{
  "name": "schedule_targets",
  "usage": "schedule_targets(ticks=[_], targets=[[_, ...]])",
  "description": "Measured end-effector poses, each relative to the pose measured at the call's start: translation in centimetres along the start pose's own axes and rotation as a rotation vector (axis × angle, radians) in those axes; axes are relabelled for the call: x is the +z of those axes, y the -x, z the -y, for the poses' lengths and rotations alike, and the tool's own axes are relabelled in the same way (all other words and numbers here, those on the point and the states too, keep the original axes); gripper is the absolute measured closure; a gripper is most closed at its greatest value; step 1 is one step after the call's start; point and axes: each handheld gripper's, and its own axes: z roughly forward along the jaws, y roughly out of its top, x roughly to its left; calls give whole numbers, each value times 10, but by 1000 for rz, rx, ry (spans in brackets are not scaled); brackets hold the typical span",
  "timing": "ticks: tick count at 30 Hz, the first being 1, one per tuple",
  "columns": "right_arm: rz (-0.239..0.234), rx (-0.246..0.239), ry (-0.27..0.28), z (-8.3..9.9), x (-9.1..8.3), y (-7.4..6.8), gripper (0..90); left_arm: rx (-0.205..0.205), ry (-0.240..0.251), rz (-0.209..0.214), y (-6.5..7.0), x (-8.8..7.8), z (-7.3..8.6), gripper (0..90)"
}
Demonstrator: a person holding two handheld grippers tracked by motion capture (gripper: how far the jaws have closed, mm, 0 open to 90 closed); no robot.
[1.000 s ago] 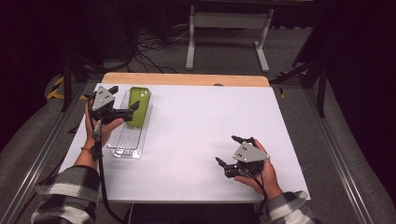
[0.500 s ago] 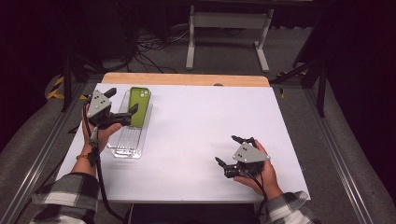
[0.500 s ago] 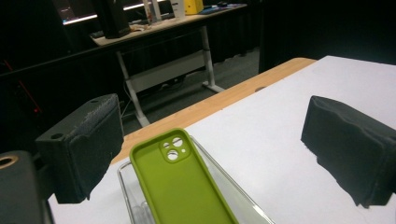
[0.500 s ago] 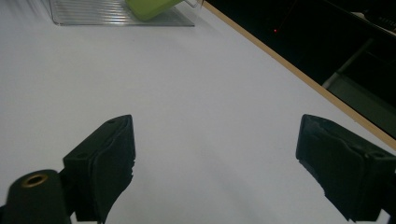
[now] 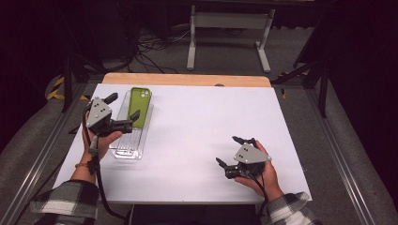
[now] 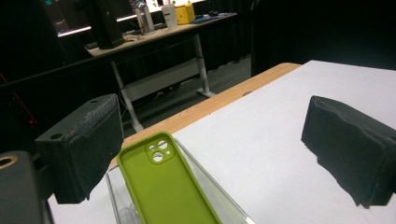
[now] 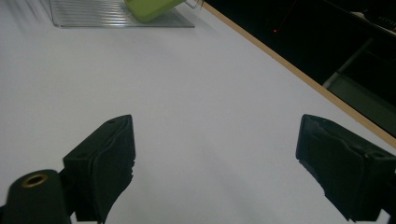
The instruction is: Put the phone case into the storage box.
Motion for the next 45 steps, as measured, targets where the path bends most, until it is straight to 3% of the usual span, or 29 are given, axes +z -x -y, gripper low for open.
schedule_targets(ticks=[17, 22, 32, 45], targets=[[-2, -8, 1, 0, 0, -1, 128, 9, 24, 27, 17, -7, -3, 57], [-2, -6, 3, 0, -1, -1, 128, -10, 40, 35, 23, -10, -3, 63], [-3, -16, 11, -2, -2, -4, 127, 18, 39, 59, 34, -16, -5, 53], [4, -19, 18, -3, -3, -4, 126, 26, 38, 88, 42, -20, -4, 50]])
